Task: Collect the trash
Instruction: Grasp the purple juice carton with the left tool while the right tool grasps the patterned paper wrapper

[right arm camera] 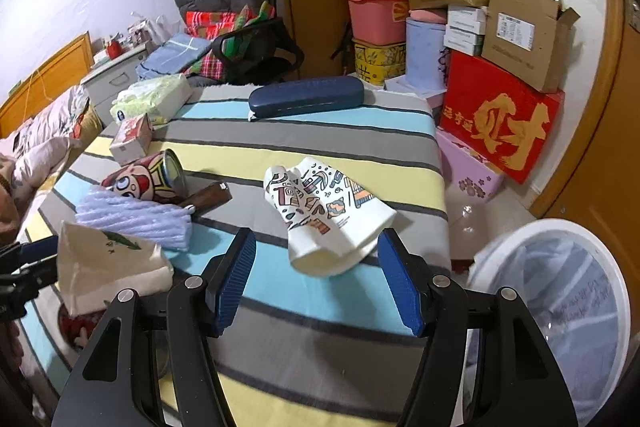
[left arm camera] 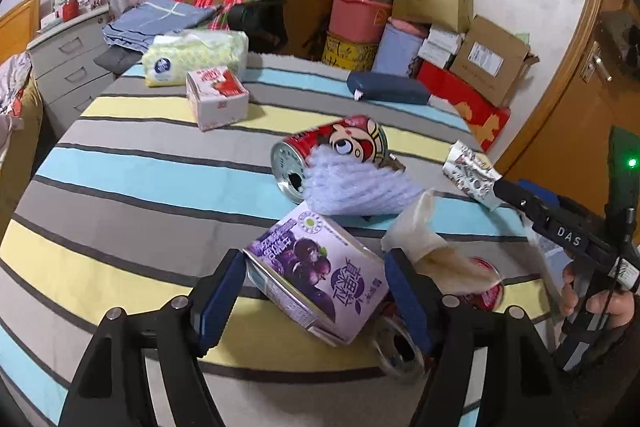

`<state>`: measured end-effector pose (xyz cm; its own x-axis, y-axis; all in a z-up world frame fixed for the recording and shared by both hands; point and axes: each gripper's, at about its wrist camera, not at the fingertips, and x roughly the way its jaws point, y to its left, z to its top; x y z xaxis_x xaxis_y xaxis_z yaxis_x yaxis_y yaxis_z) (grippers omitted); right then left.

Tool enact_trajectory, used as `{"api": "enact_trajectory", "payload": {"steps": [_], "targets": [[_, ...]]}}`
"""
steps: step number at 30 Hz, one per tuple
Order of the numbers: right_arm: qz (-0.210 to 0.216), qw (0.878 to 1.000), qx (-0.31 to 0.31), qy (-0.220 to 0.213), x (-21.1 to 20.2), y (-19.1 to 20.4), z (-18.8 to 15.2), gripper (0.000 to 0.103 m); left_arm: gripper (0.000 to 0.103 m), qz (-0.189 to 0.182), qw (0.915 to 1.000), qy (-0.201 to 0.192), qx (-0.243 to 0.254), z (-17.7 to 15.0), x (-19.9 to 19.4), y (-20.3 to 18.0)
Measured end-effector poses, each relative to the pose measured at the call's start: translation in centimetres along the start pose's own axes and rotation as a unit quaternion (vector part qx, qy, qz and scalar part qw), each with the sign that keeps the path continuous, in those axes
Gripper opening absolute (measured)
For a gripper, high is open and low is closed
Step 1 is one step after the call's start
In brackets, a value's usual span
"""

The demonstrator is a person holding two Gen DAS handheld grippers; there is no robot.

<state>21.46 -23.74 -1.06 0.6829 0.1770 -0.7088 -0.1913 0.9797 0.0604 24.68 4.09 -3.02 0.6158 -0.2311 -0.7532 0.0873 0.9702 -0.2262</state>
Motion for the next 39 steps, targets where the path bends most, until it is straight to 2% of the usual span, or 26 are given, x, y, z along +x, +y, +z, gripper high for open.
{"api": "enact_trajectory", "payload": {"steps": [3, 5, 10, 11, 13, 16, 18, 22, 28, 31, 33, 35, 36, 39], "targets": [[0.024, 1.000, -0.015, 0.005, 0.6, 0.0, 0.3, 0.065, 0.072, -0.006, 0.9999, 0.007, -0.005, 0.1, 0.9, -0.4], [0.042, 0.999, -0.023, 0.007, 0.9, -0.1, 0.4, 0.065, 0.074, 0.002, 0.9999, 0.008, -0.010, 0.3, 1.3, -0.7], [0.035, 0.998, -0.037, 0.023, 2.0, 0.0, 0.3, 0.064, 0.075, 0.007, 0.9999, 0.012, 0.000, 0.5, 2.1, -1.6], [0.038, 0.998, -0.035, 0.024, 2.1, -0.2, 0.4, 0.062, 0.075, 0.008, 0.9999, 0.015, 0.001, 0.6, 2.3, -1.7], [0.040, 0.998, -0.029, 0.028, 2.3, -0.4, 0.5, 0.047, 0.075, 0.019, 0.9995, 0.025, 0.007, 0.6, 2.8, -1.9], [0.045, 0.998, -0.022, 0.031, 2.4, -0.5, 0.4, 0.033, 0.075, 0.034, 0.9988, 0.034, 0.010, 0.3, 3.0, -1.5], [0.051, 0.998, -0.019, 0.033, 2.5, -0.4, 0.3, 0.028, 0.075, 0.037, 0.9987, 0.034, 0.010, 0.2, 2.9, -1.1], [0.056, 0.998, -0.010, 0.032, 2.5, -0.3, 0.3, 0.027, 0.075, 0.054, 0.9981, 0.030, 0.002, 0.1, 2.4, 0.0], [0.058, 0.998, 0.000, 0.030, 2.4, -0.2, 0.1, 0.026, 0.075, 0.032, 0.9994, 0.002, -0.011, 0.7, 1.6, 0.6], [0.058, 0.998, 0.002, 0.028, 2.4, -0.1, 0.0, 0.026, 0.064, 0.025, 0.9995, 0.003, -0.022, 1.0, 2.0, 0.7], [0.059, 0.998, 0.002, 0.027, 2.4, 0.0, 0.0, 0.026, 0.063, 0.017, 0.9996, 0.007, -0.021, 0.9, 2.3, 0.5], [0.057, 0.998, 0.002, 0.027, 2.4, 0.1, -0.1, 0.025, 0.044, 0.017, 0.9996, 0.017, -0.017, 0.7, 2.8, 0.3], [0.057, 0.998, 0.002, 0.026, 2.3, 0.1, -0.1, 0.025, 0.041, 0.012, 0.9995, 0.021, -0.019, 0.7, 3.0, 0.3], [0.057, 0.998, 0.005, 0.024, 2.1, 0.1, -0.2, 0.025, 0.038, 0.010, 0.9996, 0.018, -0.021, 0.6, 2.9, 0.2]]}}
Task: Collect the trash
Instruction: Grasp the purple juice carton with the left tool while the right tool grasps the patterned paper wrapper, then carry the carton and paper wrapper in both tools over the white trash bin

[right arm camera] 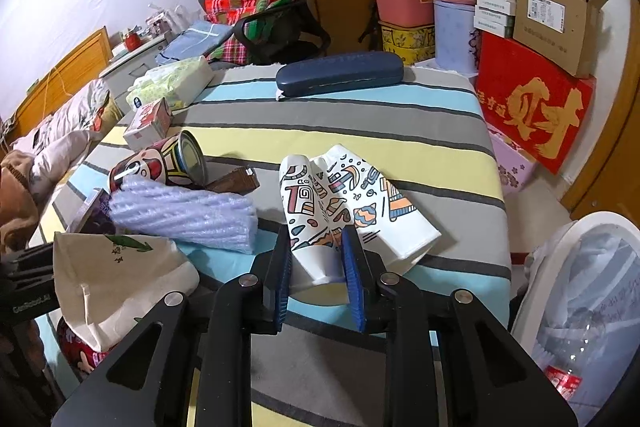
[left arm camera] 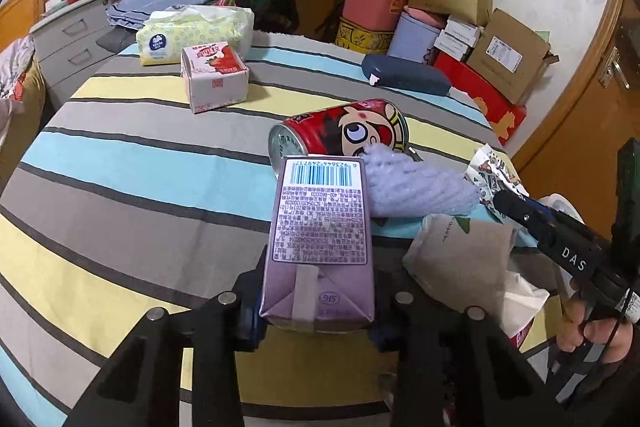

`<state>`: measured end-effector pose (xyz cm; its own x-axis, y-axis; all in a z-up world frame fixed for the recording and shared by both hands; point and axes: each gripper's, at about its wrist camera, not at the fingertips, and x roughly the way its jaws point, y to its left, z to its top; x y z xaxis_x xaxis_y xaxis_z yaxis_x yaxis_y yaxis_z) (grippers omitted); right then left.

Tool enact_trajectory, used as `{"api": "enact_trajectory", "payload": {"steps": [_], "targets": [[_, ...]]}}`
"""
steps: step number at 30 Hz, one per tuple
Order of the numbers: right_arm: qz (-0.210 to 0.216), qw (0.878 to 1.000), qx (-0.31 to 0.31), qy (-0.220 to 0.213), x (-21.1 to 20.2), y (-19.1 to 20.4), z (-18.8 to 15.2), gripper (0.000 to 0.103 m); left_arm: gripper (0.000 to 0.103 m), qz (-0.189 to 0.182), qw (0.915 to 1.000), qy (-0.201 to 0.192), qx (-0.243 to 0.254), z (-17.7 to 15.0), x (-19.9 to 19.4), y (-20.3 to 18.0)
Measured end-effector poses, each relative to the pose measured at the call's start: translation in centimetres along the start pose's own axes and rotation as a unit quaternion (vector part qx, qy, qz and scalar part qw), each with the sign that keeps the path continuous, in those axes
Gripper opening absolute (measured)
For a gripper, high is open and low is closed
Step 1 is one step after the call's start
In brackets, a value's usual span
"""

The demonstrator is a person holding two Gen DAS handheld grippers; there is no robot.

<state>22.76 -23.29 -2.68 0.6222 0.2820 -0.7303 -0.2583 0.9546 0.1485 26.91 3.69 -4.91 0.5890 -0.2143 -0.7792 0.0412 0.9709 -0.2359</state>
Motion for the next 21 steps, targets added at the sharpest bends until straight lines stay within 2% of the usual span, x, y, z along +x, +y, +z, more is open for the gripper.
{"api": "enact_trajectory", "payload": {"steps": [9, 21], "targets": [[0.004, 1.000, 0.000, -0.010, -1.0, 0.7, -0.5, 0.023, 0.038, 0.010, 0.9995, -0.024, 0.016, -0.3, -2.1, -0.5], [0.005, 0.999, 0.018, -0.045, -4.0, 1.5, -1.4, 0.023, 0.038, 0.000, 0.9971, -0.065, 0.040, -0.6, -6.8, -2.6]]}}
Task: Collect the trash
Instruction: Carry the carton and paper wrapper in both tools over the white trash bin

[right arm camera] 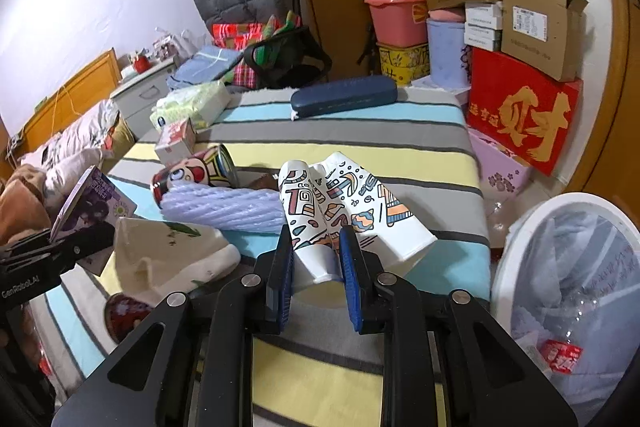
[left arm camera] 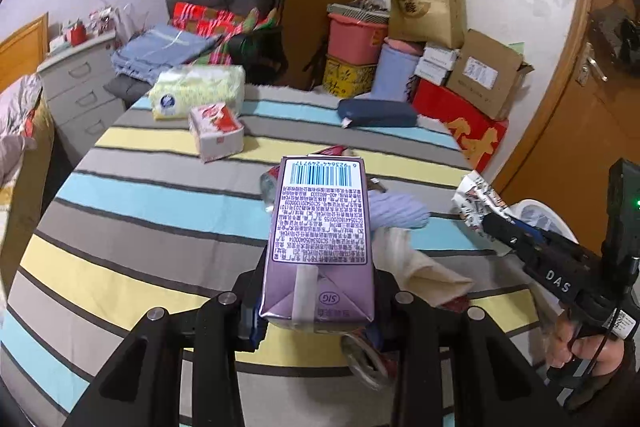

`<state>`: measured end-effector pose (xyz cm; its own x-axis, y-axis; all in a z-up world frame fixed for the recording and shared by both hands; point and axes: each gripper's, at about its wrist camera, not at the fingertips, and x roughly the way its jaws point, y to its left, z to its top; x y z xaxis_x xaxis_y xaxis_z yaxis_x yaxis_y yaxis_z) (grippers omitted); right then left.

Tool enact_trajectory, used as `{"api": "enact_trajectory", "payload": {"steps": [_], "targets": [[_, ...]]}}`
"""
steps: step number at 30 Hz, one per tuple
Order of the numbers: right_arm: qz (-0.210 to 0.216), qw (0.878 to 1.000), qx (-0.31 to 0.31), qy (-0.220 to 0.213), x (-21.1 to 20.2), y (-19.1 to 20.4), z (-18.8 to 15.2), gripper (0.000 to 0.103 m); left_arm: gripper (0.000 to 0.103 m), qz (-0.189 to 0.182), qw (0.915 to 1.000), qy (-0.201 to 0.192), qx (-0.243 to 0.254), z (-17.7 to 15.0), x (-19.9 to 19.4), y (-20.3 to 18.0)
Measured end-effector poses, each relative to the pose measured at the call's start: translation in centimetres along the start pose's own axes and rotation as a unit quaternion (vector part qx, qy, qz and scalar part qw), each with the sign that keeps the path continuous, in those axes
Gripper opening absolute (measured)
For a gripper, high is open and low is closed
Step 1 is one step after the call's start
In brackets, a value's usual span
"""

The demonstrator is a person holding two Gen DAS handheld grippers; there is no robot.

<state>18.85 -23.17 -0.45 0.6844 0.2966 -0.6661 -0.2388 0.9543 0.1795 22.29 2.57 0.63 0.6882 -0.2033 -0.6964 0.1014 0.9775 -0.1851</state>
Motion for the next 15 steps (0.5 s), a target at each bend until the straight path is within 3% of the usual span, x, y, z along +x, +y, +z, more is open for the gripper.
{"api": "enact_trajectory", "payload": {"steps": [15], "targets": [[-0.033, 0.997, 0.033, -0.063, -5.8, -1.8, -0.7, 0.023, 0.038, -0.043, 0.9965, -0.036, 0.063, -0.1, -3.7, -7.4]]}}
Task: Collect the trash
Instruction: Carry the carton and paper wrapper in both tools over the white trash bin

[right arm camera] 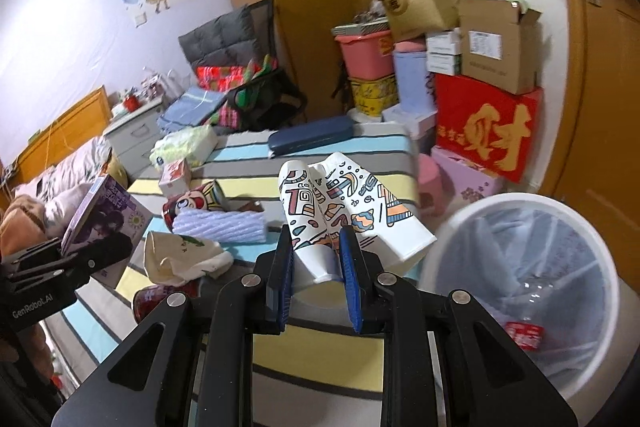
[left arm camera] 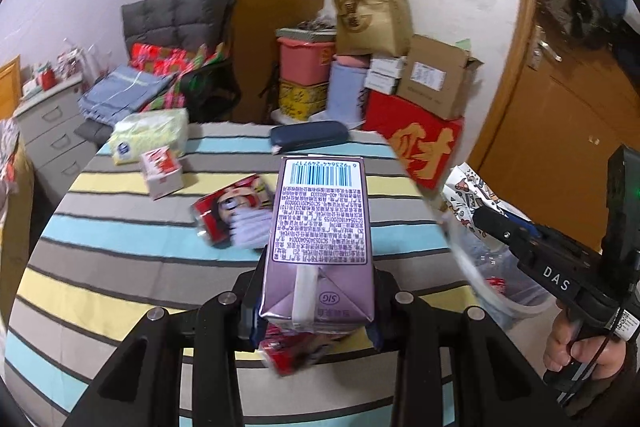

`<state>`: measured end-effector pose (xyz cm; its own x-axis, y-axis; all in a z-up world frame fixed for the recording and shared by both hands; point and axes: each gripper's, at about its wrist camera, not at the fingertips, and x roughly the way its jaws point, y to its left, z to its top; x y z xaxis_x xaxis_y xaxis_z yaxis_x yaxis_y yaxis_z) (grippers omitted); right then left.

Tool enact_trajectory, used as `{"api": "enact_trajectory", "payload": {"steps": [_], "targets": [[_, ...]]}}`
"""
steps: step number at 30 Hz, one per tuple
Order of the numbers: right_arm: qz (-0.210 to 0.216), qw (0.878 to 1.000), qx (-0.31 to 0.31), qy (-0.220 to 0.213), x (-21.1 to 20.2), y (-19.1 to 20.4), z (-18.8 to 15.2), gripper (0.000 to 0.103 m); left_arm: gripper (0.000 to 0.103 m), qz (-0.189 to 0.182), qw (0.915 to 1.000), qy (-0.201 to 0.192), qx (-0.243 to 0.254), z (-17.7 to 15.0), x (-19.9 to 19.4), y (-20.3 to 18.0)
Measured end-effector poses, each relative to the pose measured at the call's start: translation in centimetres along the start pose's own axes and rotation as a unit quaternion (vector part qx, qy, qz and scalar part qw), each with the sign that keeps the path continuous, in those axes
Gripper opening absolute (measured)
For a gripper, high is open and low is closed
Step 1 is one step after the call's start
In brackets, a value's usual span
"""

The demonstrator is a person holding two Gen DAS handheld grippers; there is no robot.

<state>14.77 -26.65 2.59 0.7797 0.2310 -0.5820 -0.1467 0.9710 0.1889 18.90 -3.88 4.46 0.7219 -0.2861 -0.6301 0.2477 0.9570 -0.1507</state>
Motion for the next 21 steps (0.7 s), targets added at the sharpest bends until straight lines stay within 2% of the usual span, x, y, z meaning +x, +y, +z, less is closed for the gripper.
{"api": "enact_trajectory", "payload": {"steps": [9, 21], "targets": [[-0.043, 0.998, 0.031, -0.025, -2.8, -3.3, -0.6, 0.023, 0.038, -0.040, 0.9979, -0.004, 0.051, 0.3, 0.2, -6.9], [-0.121, 0.991, 0.059, -0.028, -5.7, -8.3, -2.0, 0.023, 0.038, -0.105, 0.9885, 0.009, 0.108, 0.3, 2.6, -16.3]]}}
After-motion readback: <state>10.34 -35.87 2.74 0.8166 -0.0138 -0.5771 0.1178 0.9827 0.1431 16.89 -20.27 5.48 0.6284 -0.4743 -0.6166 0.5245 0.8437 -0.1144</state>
